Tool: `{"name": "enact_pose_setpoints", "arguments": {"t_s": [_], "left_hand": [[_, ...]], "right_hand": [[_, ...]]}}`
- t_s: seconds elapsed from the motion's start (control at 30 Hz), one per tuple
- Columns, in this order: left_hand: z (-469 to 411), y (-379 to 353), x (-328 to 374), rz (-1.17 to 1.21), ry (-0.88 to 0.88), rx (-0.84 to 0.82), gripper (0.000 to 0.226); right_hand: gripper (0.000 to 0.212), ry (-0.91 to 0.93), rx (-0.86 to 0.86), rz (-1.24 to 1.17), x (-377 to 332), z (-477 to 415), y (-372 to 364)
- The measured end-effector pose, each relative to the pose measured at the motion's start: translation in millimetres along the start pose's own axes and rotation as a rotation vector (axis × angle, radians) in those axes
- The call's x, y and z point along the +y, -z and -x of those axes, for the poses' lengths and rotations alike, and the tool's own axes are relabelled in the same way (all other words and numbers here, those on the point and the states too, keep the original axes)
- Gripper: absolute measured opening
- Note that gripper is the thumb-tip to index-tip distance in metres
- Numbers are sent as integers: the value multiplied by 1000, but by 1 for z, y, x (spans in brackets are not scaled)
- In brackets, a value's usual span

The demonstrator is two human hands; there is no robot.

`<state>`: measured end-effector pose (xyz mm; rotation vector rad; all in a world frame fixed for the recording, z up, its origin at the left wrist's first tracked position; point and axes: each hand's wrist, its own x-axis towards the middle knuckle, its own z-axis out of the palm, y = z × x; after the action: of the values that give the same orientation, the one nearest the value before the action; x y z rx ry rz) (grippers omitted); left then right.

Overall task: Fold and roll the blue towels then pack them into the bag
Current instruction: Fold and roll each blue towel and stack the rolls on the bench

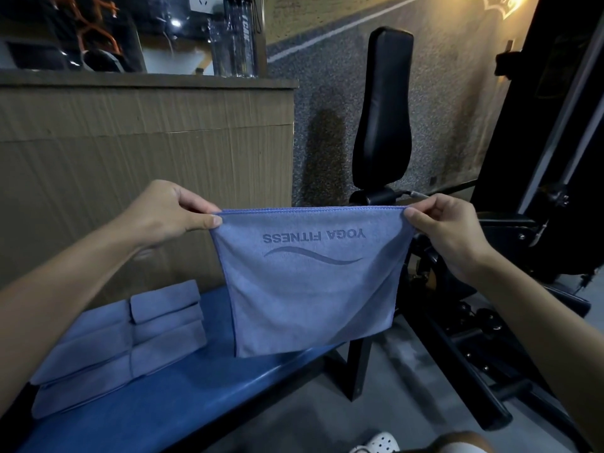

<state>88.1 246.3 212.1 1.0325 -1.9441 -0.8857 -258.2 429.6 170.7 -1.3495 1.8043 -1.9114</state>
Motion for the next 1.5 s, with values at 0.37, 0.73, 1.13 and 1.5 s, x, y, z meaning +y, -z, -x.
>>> {"name": "enact_pose_setpoints", "arguments": {"t_s": [0.37,0.73,1.13,1.5], "left_hand": [[1,-6,-3,55,8,-125,19],[3,-5,-17,120,297,-265,15],[-71,-44,-88,460,427,-139,9],[-87,-43,-119,353,115,-29,7]], "right_hand": [[14,42,-63,99,2,-1,-2],[14,-141,-234,192,6,4,2],[13,-208,-240,173,90,-68,-68],[12,-167,-227,6,116,-88,-102]]}}
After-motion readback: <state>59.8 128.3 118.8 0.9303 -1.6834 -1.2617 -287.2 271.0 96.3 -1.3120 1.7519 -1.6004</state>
